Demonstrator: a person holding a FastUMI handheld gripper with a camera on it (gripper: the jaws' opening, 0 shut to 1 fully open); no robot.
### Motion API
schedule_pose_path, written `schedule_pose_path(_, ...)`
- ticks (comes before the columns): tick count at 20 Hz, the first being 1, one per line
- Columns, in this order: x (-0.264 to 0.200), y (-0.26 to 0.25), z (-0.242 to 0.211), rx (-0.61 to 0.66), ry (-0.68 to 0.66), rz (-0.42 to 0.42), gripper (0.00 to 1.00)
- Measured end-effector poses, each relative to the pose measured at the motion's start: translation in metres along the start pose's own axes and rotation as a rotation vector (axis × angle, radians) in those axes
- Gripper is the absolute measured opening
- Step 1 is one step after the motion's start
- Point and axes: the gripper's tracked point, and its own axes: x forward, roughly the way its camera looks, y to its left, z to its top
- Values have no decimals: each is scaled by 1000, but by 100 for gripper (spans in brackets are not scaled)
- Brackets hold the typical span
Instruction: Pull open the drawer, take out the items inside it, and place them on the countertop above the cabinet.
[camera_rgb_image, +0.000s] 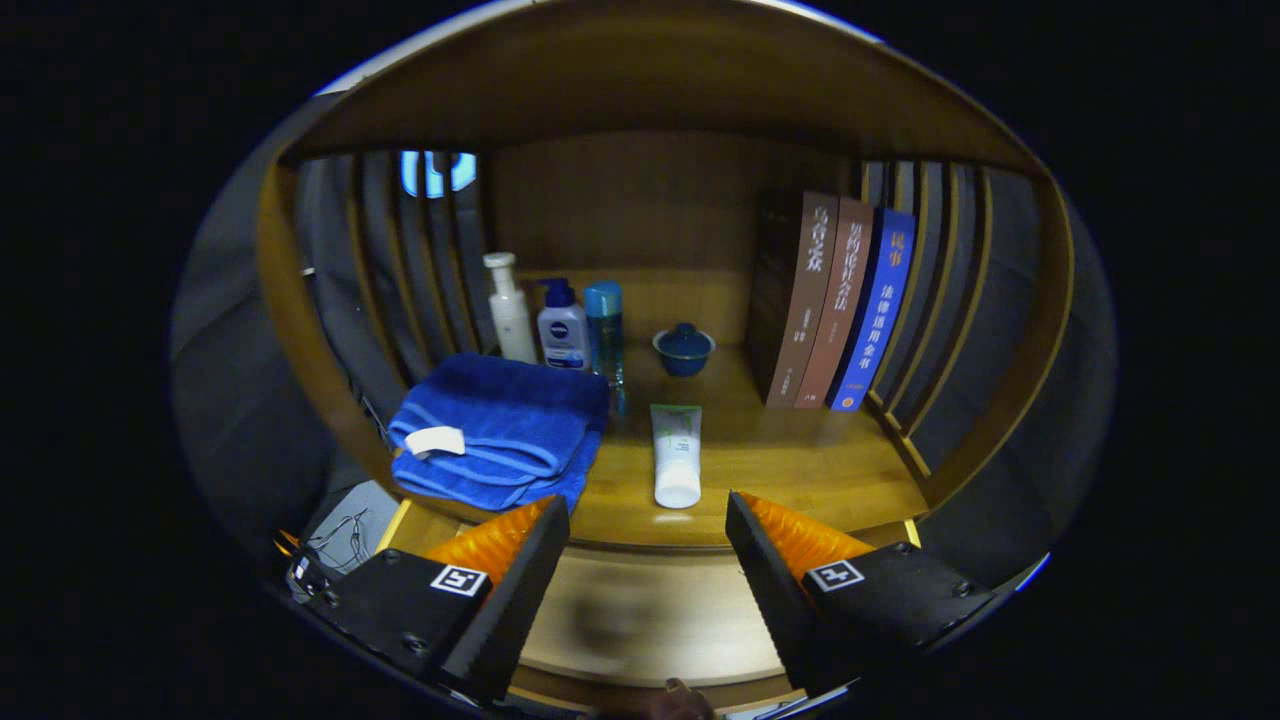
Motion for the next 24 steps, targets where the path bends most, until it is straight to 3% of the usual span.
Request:
schedule_pose_path(6, -88, 4, -15, 49, -229, -9, 99)
schedule_pose_path(12, -143, -9, -76, 108, -338, -47, 99)
schedule_pose_path(17, -152, -9, -137, 122, -359, -51, 99)
schedule_pose_path(24, -118, -12, -207, 128, -294, -81, 99)
